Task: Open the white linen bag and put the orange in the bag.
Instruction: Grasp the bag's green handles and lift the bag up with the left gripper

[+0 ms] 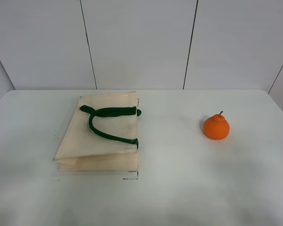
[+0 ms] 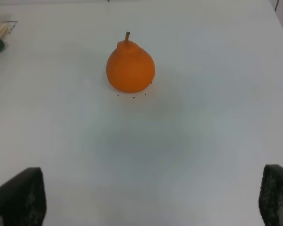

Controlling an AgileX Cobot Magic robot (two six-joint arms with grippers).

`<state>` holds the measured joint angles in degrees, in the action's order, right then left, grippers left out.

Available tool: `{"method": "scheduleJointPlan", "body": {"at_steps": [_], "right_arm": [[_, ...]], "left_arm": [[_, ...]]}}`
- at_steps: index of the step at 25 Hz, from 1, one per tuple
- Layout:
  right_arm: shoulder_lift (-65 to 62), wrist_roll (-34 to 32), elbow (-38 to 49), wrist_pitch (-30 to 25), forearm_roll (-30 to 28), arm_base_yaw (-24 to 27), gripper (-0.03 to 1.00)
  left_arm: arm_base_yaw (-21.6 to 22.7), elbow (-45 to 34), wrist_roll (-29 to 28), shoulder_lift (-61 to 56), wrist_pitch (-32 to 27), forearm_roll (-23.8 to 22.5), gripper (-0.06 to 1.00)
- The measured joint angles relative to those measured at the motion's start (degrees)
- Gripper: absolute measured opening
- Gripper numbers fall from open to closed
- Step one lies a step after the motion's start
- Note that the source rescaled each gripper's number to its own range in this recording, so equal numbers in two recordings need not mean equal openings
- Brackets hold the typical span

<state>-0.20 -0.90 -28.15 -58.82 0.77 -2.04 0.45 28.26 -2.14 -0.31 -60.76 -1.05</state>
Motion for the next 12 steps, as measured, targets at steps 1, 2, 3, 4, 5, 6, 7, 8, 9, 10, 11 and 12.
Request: {"method": "scheduleJointPlan", "body": {"at_steps": [1, 2, 3, 4, 5, 6, 7, 8, 9, 10, 11, 12], "right_arm": [[0.00, 0.00, 0.00, 0.00, 0.00, 0.00, 1.00], [0.00, 0.00, 0.00, 0.00, 0.00, 0.00, 1.00], [0.00, 0.00, 0.00, 0.00, 0.00, 0.00, 1.00], [0.00, 0.00, 0.00, 0.00, 0.00, 0.00, 1.00], [0.00, 0.00, 0.00, 0.00, 0.00, 0.00, 1.00], [0.00, 0.00, 0.00, 0.00, 0.00, 0.00, 1.00], [0.00, 0.00, 0.00, 0.00, 0.00, 0.00, 1.00], [0.00, 0.00, 0.00, 0.00, 0.00, 0.00, 1.00], [0.00, 0.00, 0.00, 0.00, 0.00, 0.00, 1.00], [0.00, 0.00, 0.00, 0.00, 0.00, 0.00, 1.00], [0.00, 0.00, 0.00, 0.00, 0.00, 0.00, 1.00], [0.00, 0.00, 0.00, 0.00, 0.00, 0.00, 1.00]], "left_arm": [[0.00, 0.00, 0.00, 0.00, 0.00, 0.00, 1.00], [0.00, 0.00, 0.00, 0.00, 0.00, 0.00, 1.00], [0.00, 0.00, 0.00, 0.00, 0.00, 0.00, 1.00], [0.00, 0.00, 0.00, 0.00, 0.00, 0.00, 1.00], [0.00, 0.00, 0.00, 0.00, 0.00, 0.00, 1.00], [0.00, 0.00, 0.00, 0.00, 0.00, 0.00, 1.00], [0.00, 0.07, 0.00, 0.00, 0.00, 0.00, 1.00], [0.00, 0.27, 0.00, -0.01, 0.14, 0.00, 1.00], [0.00, 0.77, 0.00, 0.22, 0.00, 0.07, 1.00], [0.00, 2.67, 0.00, 2.56, -0.38, 0.52, 1.00], [0.00, 4.11, 0.00, 4.86, -0.46, 1.05, 1.00], [0.00, 5.83, 0.00, 7.75, -0.46, 1.51, 1.00]]}}
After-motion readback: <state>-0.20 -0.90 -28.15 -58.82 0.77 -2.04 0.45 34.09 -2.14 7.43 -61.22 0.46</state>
